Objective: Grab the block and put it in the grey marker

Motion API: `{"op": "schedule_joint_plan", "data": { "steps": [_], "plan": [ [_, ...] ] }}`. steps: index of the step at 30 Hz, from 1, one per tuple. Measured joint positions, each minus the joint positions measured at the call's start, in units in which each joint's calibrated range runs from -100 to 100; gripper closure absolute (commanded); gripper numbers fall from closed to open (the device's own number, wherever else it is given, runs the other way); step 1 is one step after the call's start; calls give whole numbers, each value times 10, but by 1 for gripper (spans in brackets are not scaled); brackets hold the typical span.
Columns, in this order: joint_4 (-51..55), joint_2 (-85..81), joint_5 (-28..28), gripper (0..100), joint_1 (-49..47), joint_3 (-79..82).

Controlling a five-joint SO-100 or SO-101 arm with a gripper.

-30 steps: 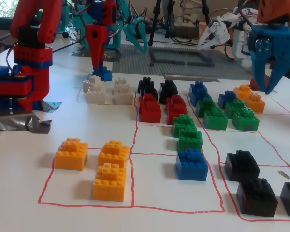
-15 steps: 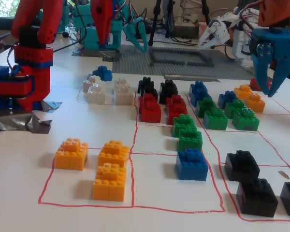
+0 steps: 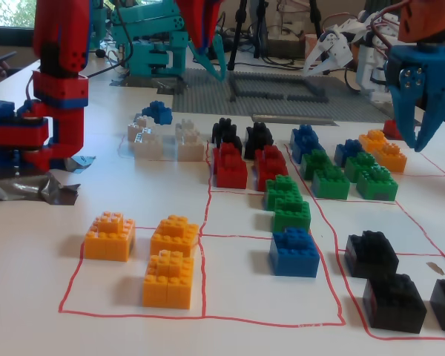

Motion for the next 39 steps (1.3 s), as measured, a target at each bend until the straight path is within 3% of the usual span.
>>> {"op": "schedule_joint_plan", "data": {
  "steps": [23, 31, 39],
  "plan": [
    [-44, -145, 19, 100, 363, 208],
    [-142, -147, 18, 100, 373, 314],
    [-159, -147, 18, 100, 374, 329]
  ]
}}
